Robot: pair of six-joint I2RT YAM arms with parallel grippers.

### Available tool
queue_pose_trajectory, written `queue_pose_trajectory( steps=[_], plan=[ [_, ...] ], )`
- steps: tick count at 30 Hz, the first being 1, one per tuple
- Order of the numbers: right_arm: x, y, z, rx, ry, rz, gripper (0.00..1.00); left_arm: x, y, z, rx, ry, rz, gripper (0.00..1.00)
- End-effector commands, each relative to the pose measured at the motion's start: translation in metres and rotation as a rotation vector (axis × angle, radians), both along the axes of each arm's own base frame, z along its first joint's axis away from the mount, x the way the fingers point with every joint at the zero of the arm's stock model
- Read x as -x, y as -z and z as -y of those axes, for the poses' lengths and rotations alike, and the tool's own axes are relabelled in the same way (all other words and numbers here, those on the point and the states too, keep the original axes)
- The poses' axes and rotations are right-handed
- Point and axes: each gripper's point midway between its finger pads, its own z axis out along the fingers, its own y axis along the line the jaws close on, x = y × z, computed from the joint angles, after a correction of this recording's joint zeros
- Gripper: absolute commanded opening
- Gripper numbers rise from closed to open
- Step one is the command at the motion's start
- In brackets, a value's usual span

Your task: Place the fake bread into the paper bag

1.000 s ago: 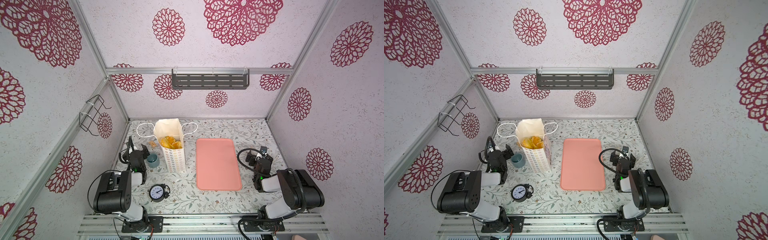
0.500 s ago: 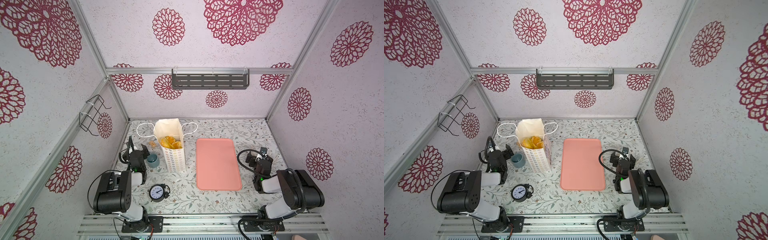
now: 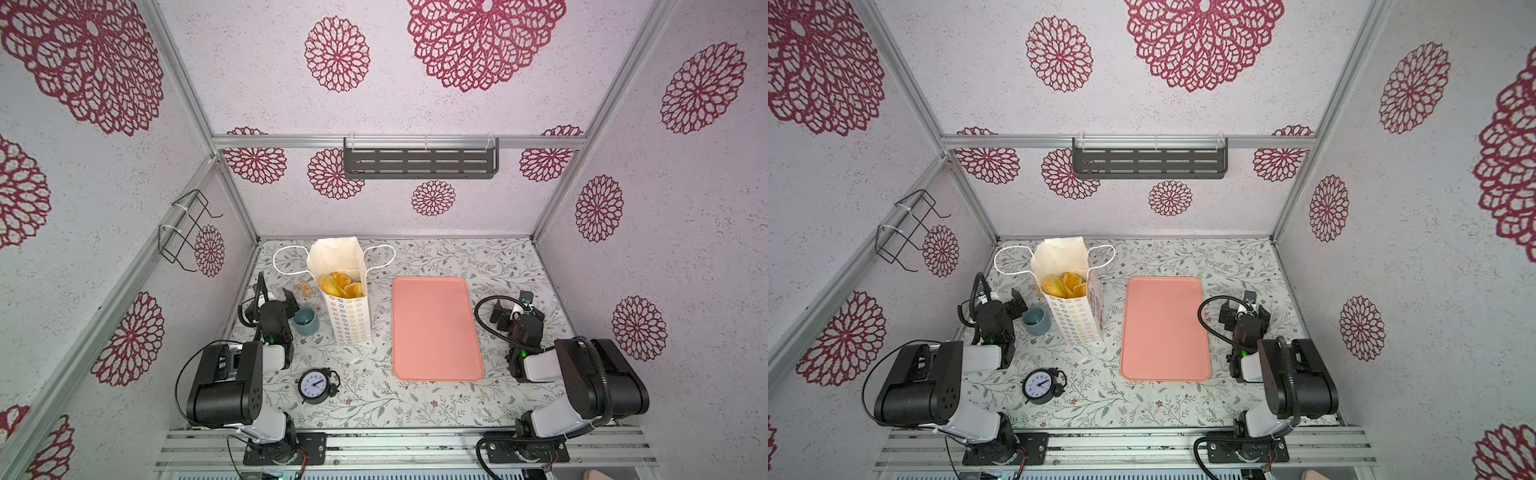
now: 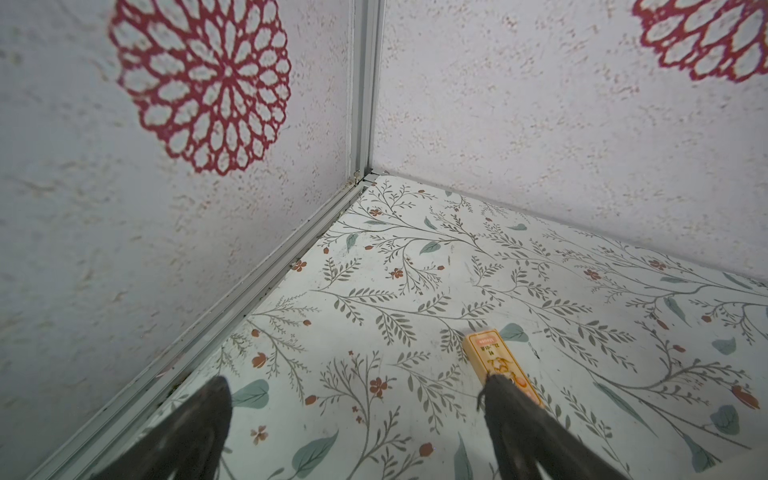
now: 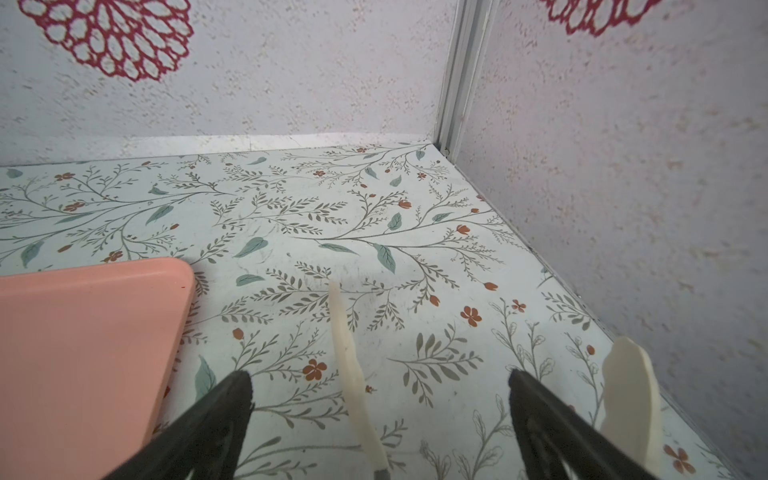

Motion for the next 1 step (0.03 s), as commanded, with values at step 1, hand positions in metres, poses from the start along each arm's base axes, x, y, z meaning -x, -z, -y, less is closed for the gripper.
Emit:
queue_pose_trajectory(
  steps=[1],
  plan=[
    [-0.0023,-0.0140,-0.0026,-0.006,-0.015,0.054,0.99,-0.0023,-0.0025,0.0004,-0.027,0.006,-0.003,0.97]
  ],
)
